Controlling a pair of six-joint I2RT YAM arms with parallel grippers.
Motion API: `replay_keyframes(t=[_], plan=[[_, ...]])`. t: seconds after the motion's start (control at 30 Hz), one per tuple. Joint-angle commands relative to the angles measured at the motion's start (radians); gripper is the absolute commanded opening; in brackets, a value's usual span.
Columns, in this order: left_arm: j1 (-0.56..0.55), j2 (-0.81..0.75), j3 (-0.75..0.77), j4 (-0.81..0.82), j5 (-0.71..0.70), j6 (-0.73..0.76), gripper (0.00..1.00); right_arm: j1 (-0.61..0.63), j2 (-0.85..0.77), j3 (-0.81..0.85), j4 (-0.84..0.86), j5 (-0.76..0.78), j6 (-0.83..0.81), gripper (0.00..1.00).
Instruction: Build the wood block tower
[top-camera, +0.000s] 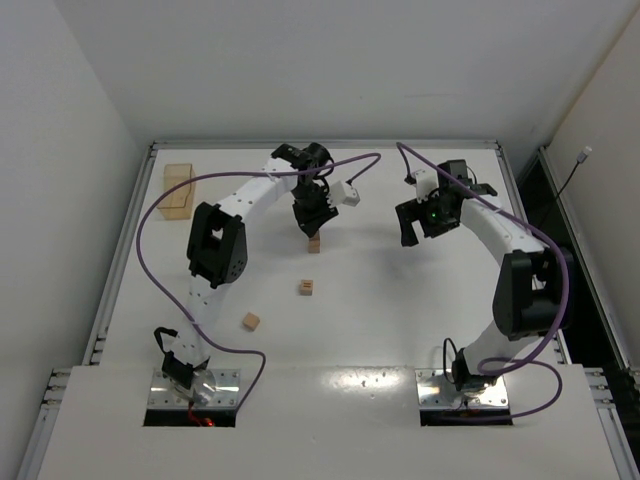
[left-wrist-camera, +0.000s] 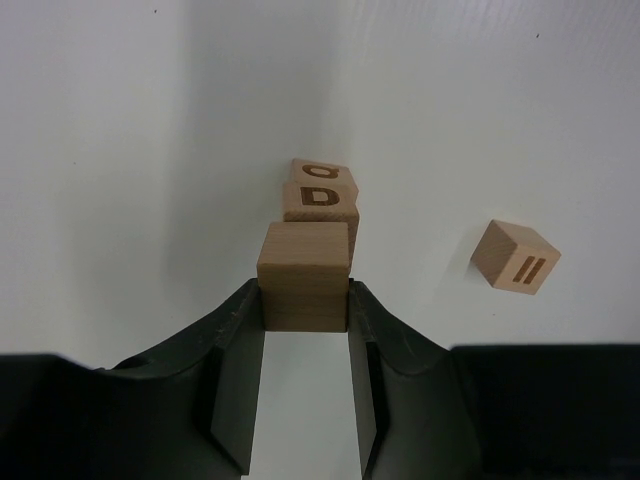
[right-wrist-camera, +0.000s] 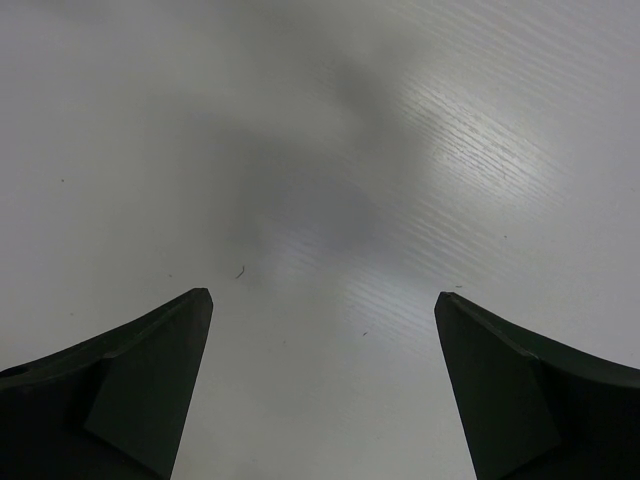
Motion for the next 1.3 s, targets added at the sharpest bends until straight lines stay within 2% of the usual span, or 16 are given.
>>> replay_keyframes(t=[0.0,0.07,0.17,0.27,0.4,0.6,0.63,0.8,0.83,0.9,1.07,1.2,1.23,1.27], plan=[[-0.013,0.012,0.032,-0.007,0.021,0.011,0.0,-0.005,0.012,0.044,0.001,-0.013,-0.003,0.91],[-0.013,0.012,0.032,-0.007,0.021,0.011,0.0,-0.005,0.012,0.044,0.001,-0.013,-0.003,0.91],[-0.013,0.012,0.032,-0.007,0.021,0.011,0.09,-0.005,0.012,0.044,0.001,-0.013,-0.003,0.91],[-0.013,0.012,0.032,-0.007,0.04,0.011,0.29,-0.005,0.021,0.044,0.001,-0.013,-0.003,0.91],[-0.013,0.012,0.032,-0.007,0.041,0.011,0.44,-0.005,0.021,0.044,0.001,-0.013,-0.003,0.91],[-0.013,0.003,0.023,-0.007,0.059,0.021,0.56,-0.005,0.021,0.044,0.001,-0.013,-0.003,0.91],[-0.013,0.003,0.023,-0.017,0.07,0.021,0.61,-0.005,0.021,0.044,0.001,-0.013,-0.003,0.91],[-0.013,-0.064,0.0,0.014,0.128,0.02,0.7,-0.005,0.021,0.035,0.012,-0.022,-0.012,0.91],[-0.013,-0.08,-0.011,0.023,0.128,-0.006,0.78,-0.005,0.012,0.026,0.012,-0.022,-0.012,0.91],[-0.013,-0.125,-0.02,0.054,0.139,-0.028,0.82,-0.005,0.012,0.016,0.021,-0.022,-0.012,0.91],[-0.013,-0.233,-0.011,0.115,0.163,-0.129,0.82,-0.005,-0.033,-0.017,0.061,-0.004,-0.012,0.92],[0.0,-0.372,-0.064,0.224,0.13,-0.308,0.82,0.016,-0.102,-0.074,0.099,-0.006,-0.046,0.92],[0.009,-0.408,-0.092,0.29,0.107,-0.349,0.84,0.016,-0.12,-0.083,0.114,-0.054,-0.057,0.92],[0.032,-0.475,-0.15,0.316,0.106,-0.386,0.97,0.025,-0.157,-0.094,0.124,-0.077,-0.069,0.92]])
